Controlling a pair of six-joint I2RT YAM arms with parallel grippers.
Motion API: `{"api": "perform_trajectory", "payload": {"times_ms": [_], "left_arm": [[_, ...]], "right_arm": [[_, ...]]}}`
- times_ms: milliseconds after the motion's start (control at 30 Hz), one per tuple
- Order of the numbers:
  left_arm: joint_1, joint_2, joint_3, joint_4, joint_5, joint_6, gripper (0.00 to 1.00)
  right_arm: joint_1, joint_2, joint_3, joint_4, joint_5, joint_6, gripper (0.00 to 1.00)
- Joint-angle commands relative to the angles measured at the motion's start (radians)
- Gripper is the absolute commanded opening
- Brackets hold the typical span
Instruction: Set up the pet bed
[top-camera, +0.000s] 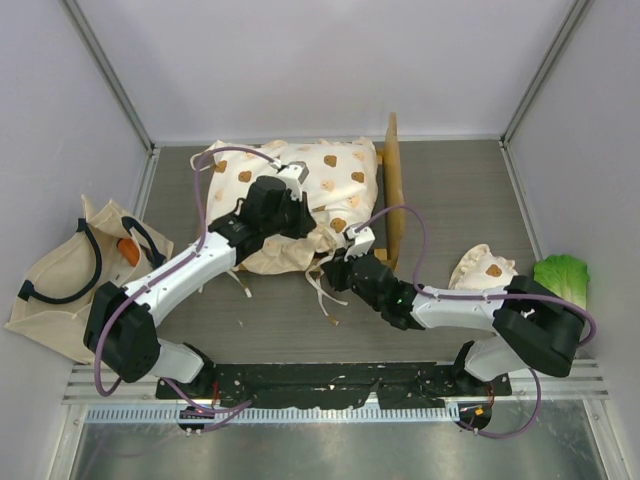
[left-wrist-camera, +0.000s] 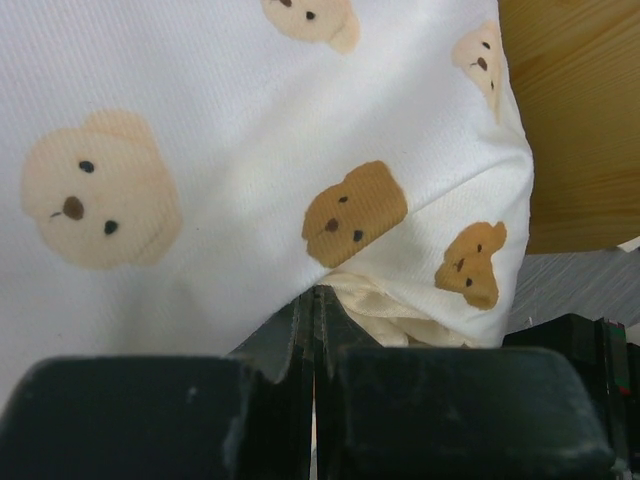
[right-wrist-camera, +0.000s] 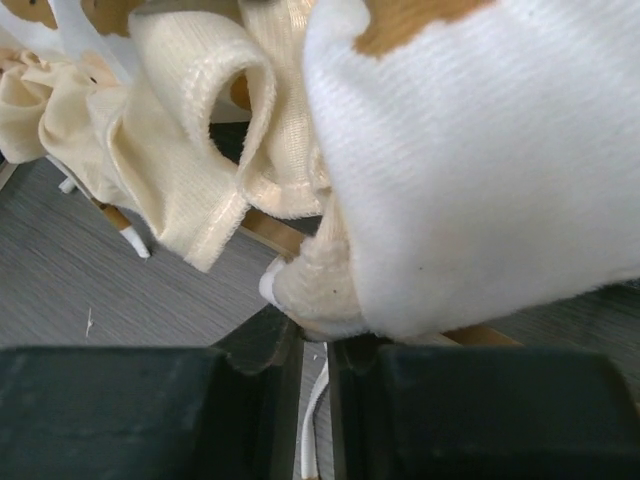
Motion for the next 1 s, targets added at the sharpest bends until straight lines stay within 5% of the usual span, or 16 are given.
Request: {"api": "perform_trajectory", "payload": {"times_ms": [0,167,500,967], "left_arm": [[0.013,-0.038,-0.001,0.044,0.004,0.0,0.0],[0.017,-0.039,-0.003,0.042,0.009,0.003,0.0],[0.036,-0.074,-0.03,0.052,-0.007,0.003,0.0],[0.049,-0.073,-0.032,0.055,0.024,0.003,0.0]], "right_arm": [[-0.006,0.024,0.039,0.059,0.069,-0.045,0.13],[-0.005,-0.014,0.072,-0.014,0.082,-0.074,0.01],[-0.006,-0.139,0.411,-0.692,0.312,-0.264,0.01],[-0.006,-0.073,0.7,-0.904,0.467,-0.448,0.01]]}}
